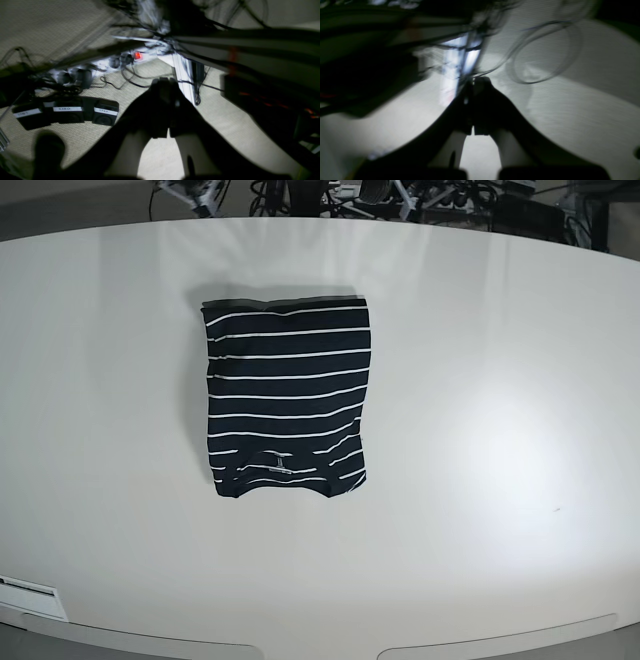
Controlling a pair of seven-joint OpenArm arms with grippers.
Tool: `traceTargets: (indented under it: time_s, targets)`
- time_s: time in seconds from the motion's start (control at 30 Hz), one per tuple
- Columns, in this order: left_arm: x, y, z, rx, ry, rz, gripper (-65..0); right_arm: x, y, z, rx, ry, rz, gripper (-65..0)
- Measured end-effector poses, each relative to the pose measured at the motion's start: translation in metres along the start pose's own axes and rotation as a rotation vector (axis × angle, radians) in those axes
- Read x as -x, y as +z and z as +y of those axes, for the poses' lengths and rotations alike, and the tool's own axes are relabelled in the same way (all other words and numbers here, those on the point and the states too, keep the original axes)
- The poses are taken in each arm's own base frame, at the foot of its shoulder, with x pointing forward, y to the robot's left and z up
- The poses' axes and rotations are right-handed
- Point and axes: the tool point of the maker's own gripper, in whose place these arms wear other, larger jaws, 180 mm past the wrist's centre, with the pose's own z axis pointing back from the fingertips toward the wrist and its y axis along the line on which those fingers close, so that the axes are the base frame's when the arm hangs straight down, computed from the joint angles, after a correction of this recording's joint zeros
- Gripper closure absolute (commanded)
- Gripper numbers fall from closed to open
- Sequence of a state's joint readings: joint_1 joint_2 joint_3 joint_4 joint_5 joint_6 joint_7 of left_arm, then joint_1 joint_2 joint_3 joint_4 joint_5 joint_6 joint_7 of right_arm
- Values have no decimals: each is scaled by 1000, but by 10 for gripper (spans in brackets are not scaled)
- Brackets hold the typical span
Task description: Fold the T-shirt properly
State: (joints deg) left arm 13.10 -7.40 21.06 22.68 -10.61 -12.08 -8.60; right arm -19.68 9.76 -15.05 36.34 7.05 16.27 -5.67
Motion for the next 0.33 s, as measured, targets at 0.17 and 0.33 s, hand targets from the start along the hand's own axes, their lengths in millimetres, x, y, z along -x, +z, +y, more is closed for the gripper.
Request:
traceTargets:
  time_s: [0.17,0.33]
  targets:
    - [5,-4,-11,-34,-33,12,0,-16,-14,34,-6,39,-8,0]
    - [1,-6,-21,-20,29,-5,0,-29,-18,53,-29,78,-44,0]
